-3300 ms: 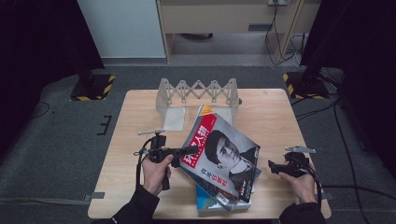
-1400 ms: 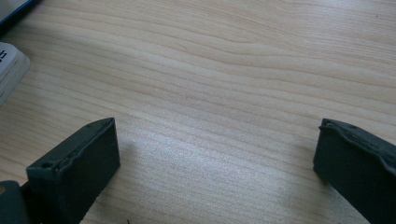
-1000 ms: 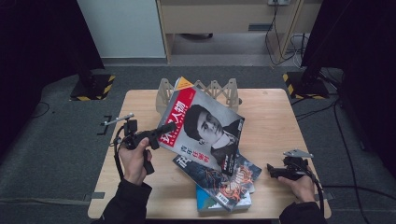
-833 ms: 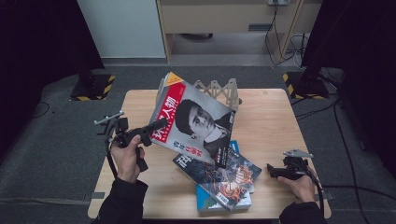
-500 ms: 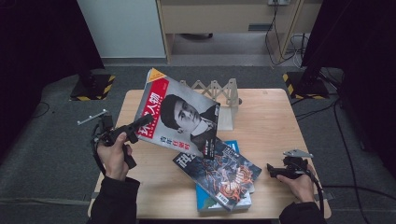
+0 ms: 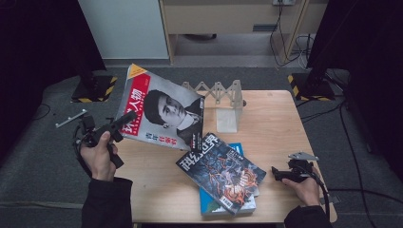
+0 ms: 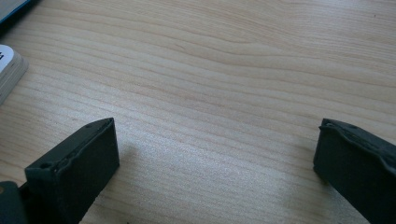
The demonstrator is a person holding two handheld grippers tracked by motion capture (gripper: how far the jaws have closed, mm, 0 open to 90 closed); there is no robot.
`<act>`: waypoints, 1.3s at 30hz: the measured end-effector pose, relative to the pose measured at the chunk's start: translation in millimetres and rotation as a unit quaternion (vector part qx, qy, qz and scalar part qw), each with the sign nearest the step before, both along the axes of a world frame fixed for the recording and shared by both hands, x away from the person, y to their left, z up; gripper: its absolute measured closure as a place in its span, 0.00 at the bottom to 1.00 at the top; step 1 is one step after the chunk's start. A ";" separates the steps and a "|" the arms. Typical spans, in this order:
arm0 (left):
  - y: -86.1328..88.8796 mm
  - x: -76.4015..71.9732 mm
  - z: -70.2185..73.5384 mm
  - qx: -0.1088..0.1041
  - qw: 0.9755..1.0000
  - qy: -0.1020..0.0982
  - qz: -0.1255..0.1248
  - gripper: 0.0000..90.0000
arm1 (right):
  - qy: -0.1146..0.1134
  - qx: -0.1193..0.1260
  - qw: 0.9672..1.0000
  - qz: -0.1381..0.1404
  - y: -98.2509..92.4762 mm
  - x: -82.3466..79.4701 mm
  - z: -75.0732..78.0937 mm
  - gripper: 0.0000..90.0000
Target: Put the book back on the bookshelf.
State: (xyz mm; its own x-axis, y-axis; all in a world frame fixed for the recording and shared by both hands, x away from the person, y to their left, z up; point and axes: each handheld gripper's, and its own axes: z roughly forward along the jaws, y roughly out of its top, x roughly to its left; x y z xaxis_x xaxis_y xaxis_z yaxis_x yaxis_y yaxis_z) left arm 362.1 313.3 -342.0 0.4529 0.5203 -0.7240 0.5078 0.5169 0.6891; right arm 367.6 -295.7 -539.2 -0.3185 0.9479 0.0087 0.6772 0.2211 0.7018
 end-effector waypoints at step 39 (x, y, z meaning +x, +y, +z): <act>19.2 36.4 35.9 0.102 0.991 -0.012 0.085 0.96 | -0.001 -0.001 1.000 -0.001 0.2 0.6 -0.2 0.00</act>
State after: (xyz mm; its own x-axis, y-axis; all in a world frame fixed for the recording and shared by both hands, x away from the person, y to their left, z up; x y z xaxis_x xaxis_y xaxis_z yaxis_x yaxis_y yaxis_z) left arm 398.4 332.5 -306.0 0.3625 0.7255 -0.5850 0.4071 0.4414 0.7997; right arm 368.2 -295.5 -539.4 -0.3168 0.9485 0.0063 0.6756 0.2211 0.7033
